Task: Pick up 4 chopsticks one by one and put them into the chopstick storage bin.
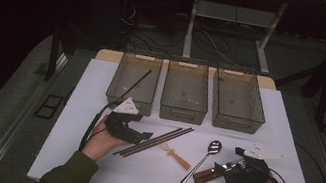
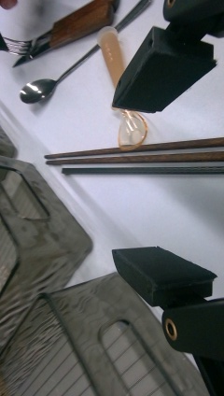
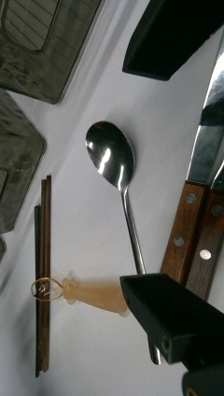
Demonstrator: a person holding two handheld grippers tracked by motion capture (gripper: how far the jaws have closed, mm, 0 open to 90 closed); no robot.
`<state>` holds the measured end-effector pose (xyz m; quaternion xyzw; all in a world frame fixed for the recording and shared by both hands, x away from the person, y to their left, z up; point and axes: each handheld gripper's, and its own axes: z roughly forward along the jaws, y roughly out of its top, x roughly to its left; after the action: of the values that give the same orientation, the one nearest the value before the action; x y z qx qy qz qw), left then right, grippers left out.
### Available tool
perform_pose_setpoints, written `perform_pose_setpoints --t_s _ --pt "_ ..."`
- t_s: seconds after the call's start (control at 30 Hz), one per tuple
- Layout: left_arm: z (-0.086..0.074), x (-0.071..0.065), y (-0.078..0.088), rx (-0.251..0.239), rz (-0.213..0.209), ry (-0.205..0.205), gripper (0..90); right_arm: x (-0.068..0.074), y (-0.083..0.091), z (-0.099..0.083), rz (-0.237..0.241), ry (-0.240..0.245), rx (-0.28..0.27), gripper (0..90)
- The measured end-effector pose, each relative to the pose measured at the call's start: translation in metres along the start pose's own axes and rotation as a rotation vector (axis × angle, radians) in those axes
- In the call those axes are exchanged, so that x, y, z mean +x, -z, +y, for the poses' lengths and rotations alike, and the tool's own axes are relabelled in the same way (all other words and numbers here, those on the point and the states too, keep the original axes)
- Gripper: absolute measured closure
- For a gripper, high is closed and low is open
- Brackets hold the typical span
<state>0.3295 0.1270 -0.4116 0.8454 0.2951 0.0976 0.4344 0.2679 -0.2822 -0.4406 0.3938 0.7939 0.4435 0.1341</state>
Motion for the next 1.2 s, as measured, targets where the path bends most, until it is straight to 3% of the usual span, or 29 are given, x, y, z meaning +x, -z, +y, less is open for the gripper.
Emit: perform_pose_setpoints --t_s 0.17,0.3,0.53,0.67,0.87,1.2 --pt "-0.006 0.000 -0.004 0.011 -0.001 -0.001 25.6 -0.001 0.003 -0.002 -0.003 0.011 0.002 0.8" --pt "-0.009 0.001 -0.009 0.027 -0.005 0.002 34.0 -0.001 0.005 -0.002 0.004 0.018 0.000 0.8" --pt "-0.011 -0.003 -0.020 0.058 -0.020 -0.006 57.5 0.001 0.003 -0.002 0.011 0.026 0.008 0.8" --pt "-0.012 -0.004 -0.027 0.086 -0.032 -0.020 66.0 0.000 0.003 -0.001 0.008 0.023 0.006 0.8" --pt "-0.013 -0.002 -0.031 0.101 -0.036 -0.009 74.8 0.000 0.003 -0.001 0.010 0.024 0.005 0.8" --pt "-0.014 -0.001 -0.036 0.112 -0.053 0.000 80.3 0.000 0.003 -0.001 0.012 0.024 0.008 0.8"
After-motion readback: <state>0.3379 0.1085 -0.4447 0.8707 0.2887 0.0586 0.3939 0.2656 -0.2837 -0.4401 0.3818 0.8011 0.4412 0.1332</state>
